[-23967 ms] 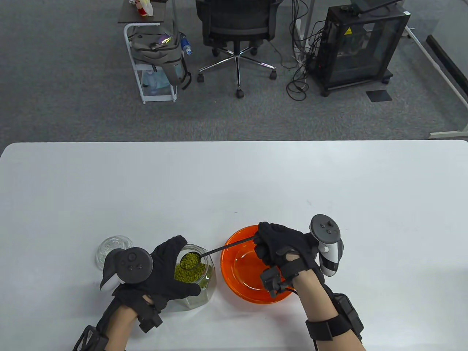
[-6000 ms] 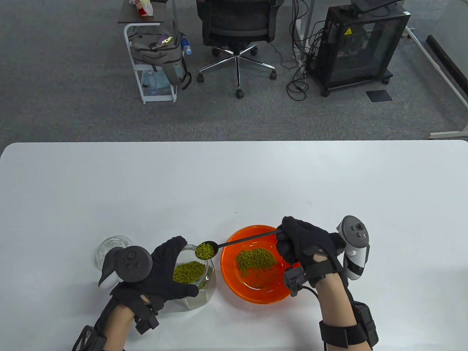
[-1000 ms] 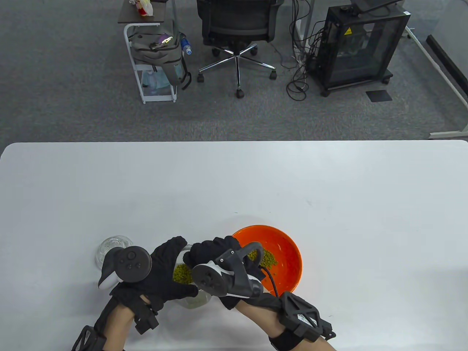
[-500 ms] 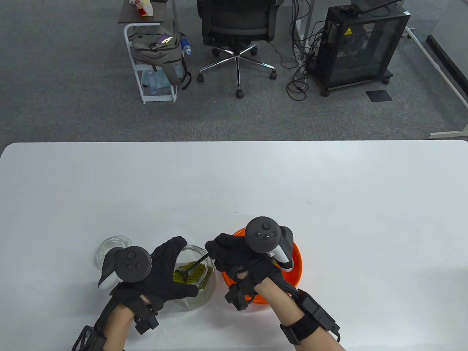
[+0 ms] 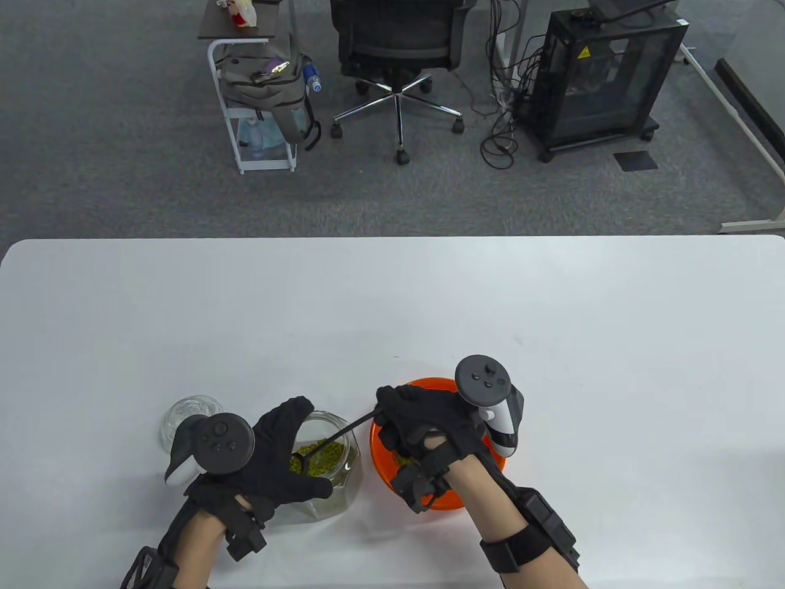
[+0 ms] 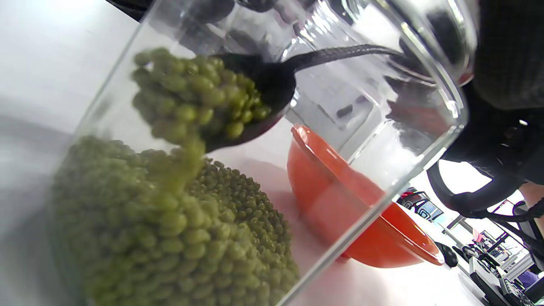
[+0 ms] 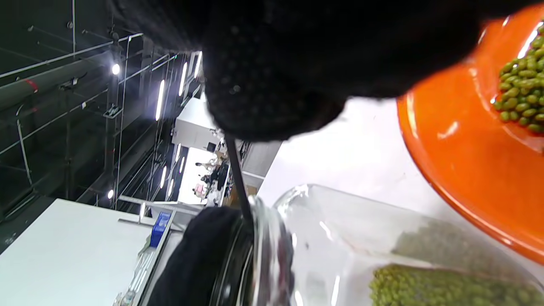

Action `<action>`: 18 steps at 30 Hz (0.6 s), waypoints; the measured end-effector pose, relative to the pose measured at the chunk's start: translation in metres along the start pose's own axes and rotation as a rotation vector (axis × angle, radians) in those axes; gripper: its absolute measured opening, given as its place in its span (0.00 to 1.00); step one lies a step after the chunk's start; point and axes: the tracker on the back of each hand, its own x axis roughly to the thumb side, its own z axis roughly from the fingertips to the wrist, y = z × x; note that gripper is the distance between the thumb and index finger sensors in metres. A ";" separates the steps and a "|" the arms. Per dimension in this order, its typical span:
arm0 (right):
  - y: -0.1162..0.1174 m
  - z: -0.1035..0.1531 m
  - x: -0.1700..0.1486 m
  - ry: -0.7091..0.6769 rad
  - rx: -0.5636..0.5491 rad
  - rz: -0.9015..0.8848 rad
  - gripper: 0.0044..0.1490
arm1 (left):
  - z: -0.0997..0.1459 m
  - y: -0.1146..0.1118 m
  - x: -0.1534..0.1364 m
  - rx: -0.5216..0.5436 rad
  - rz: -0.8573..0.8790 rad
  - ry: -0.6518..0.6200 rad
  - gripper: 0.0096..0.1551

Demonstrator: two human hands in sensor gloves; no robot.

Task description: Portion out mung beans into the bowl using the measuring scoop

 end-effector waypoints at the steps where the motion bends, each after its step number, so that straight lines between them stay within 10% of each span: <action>1: -0.002 0.001 0.000 -0.002 0.001 -0.003 0.28 | 0.000 0.000 0.000 0.000 -0.001 0.000 0.80; 18: -0.029 0.010 -0.020 0.015 -0.048 -0.130 0.28 | 0.000 0.000 0.000 0.000 0.000 0.001 0.80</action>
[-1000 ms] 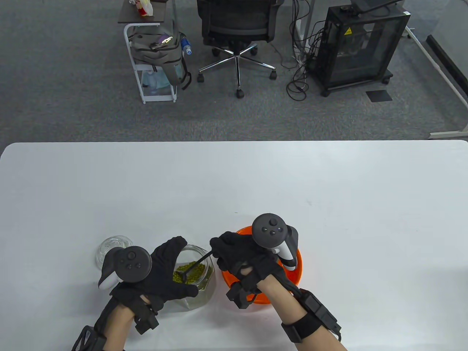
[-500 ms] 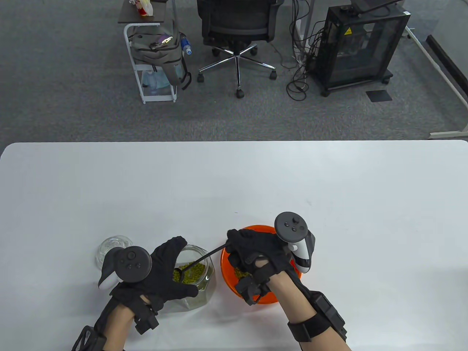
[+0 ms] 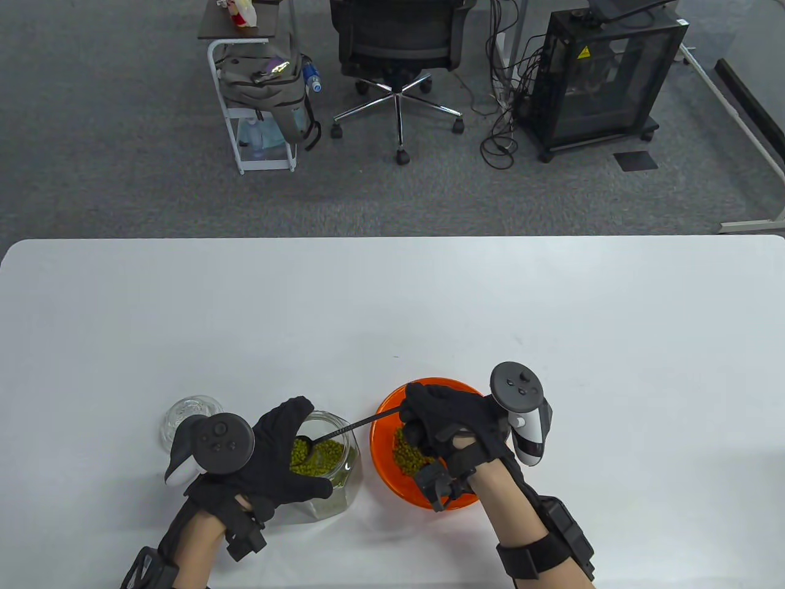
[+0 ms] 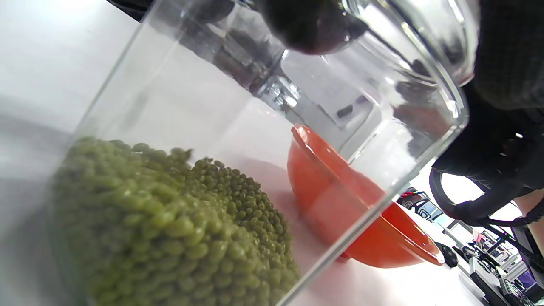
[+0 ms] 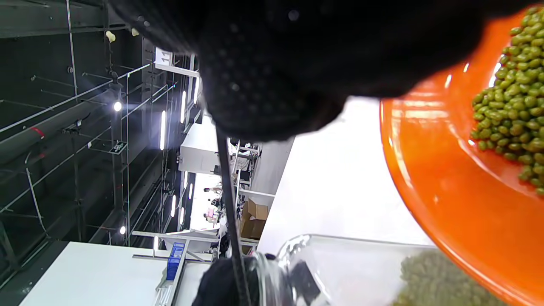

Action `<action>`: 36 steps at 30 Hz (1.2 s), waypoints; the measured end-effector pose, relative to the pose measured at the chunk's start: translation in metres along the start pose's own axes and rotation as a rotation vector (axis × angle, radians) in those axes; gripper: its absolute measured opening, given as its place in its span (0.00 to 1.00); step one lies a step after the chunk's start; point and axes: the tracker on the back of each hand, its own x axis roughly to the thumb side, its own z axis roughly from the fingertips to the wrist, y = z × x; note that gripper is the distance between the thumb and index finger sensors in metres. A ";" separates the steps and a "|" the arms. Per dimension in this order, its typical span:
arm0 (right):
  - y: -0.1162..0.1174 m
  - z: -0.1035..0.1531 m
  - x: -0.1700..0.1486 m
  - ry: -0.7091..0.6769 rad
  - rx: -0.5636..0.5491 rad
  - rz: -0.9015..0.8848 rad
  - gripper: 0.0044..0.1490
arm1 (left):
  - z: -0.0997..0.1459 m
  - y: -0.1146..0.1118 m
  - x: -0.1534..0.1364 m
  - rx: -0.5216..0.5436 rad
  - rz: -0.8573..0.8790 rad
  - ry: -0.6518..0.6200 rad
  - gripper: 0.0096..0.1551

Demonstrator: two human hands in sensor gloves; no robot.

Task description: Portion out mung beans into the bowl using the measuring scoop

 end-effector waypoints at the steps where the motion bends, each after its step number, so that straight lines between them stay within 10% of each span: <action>1: -0.002 0.001 0.000 0.001 -0.003 -0.005 0.28 | 0.000 0.000 0.000 0.000 0.000 0.000 0.80; 22: -0.045 0.013 0.003 -0.007 -0.023 -0.104 0.28 | 0.000 0.000 0.000 -0.001 0.005 -0.001 0.80; 36: -0.118 0.021 -0.011 0.004 -0.067 -0.140 0.28 | 0.000 0.000 0.000 -0.002 0.006 -0.002 0.80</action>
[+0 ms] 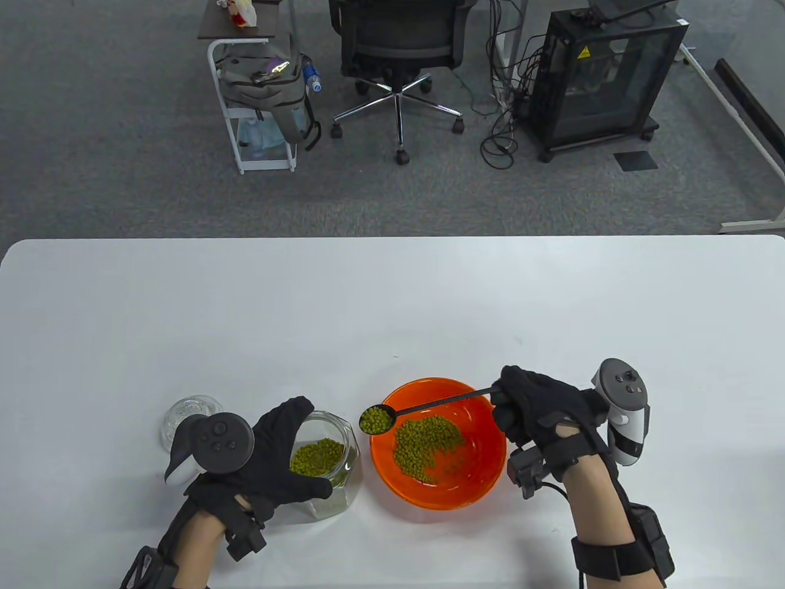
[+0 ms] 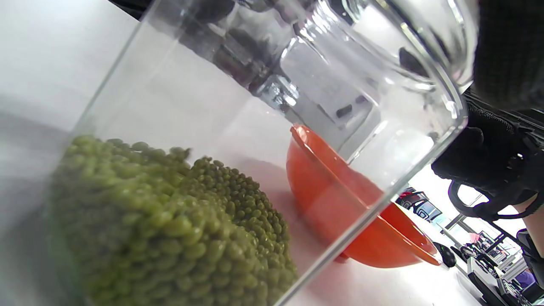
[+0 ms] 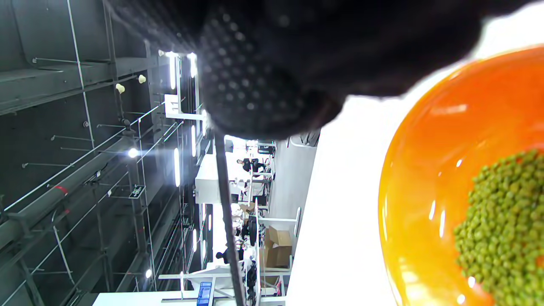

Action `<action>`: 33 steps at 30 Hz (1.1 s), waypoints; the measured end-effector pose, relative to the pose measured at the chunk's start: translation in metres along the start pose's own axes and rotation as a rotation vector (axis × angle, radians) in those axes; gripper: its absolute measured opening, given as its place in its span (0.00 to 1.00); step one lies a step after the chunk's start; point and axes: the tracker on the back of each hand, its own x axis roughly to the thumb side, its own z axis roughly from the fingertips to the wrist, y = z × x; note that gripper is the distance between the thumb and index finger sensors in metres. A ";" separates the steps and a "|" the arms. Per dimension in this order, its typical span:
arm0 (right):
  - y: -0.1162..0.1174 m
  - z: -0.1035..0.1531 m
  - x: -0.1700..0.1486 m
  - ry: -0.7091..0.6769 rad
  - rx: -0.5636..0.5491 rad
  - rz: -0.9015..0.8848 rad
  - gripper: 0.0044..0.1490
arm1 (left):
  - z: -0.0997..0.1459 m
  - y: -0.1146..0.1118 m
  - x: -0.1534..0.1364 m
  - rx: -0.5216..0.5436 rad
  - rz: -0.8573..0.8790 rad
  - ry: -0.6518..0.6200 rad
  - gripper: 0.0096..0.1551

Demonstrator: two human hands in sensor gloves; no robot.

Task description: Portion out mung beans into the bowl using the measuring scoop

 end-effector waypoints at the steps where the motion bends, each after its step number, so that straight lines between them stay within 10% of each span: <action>1: -0.006 0.000 -0.001 0.007 -0.005 0.004 0.28 | 0.000 0.000 0.000 0.000 0.000 0.000 0.80; 19: -0.065 0.006 -0.035 0.058 -0.069 0.054 0.28 | 0.000 0.000 -0.002 -0.003 0.006 0.000 0.80; 33: -0.051 0.008 -0.026 0.009 -0.004 0.321 0.28 | 0.000 0.000 -0.002 -0.003 0.004 -0.001 0.80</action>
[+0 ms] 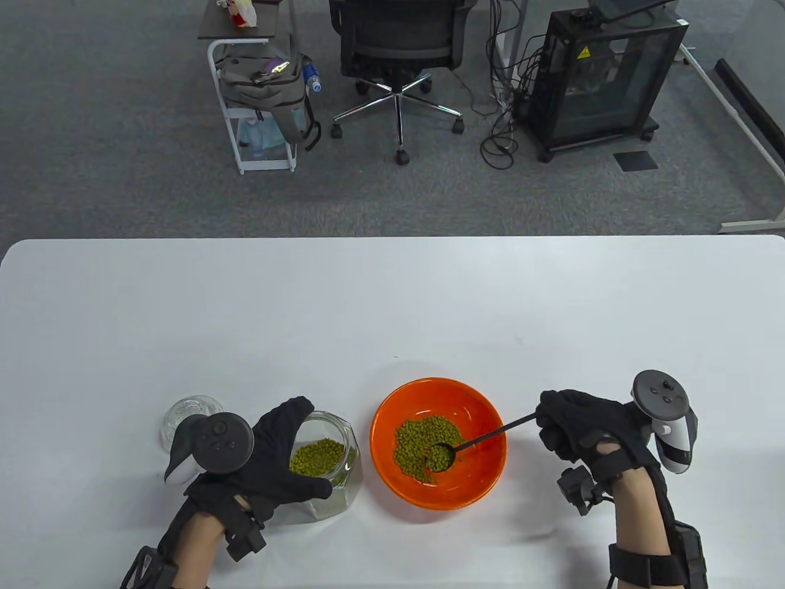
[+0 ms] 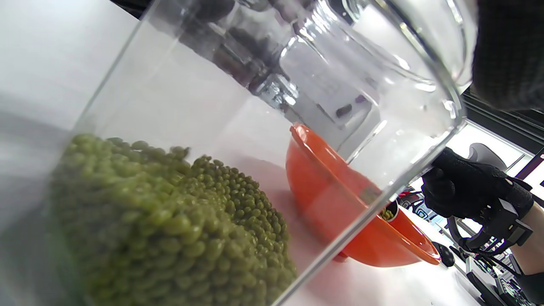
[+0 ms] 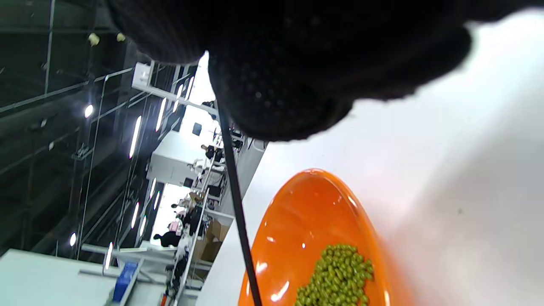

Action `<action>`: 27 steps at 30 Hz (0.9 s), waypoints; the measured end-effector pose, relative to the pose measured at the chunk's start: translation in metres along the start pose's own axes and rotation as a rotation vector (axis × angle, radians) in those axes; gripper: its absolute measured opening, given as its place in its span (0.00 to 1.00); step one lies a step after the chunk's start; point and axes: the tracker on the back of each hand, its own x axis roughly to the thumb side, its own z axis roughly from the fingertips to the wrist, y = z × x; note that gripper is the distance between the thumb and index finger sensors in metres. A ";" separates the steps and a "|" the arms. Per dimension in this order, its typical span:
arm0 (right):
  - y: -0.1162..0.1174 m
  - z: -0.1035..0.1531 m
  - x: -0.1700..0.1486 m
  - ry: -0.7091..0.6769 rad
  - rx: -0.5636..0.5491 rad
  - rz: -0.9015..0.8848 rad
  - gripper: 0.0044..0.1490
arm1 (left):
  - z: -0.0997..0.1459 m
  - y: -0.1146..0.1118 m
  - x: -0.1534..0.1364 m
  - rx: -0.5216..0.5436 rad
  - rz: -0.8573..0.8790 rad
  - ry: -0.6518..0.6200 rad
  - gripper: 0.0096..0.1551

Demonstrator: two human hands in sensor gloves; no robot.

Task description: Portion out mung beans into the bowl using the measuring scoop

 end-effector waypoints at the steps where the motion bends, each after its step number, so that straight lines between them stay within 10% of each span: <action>1: 0.001 0.001 0.002 -0.006 -0.001 0.016 0.28 | 0.000 0.000 0.000 0.000 0.000 0.000 0.80; 27: 0.057 0.061 0.090 -0.691 -0.091 0.675 0.28 | 0.000 0.000 0.000 0.000 0.001 0.000 0.80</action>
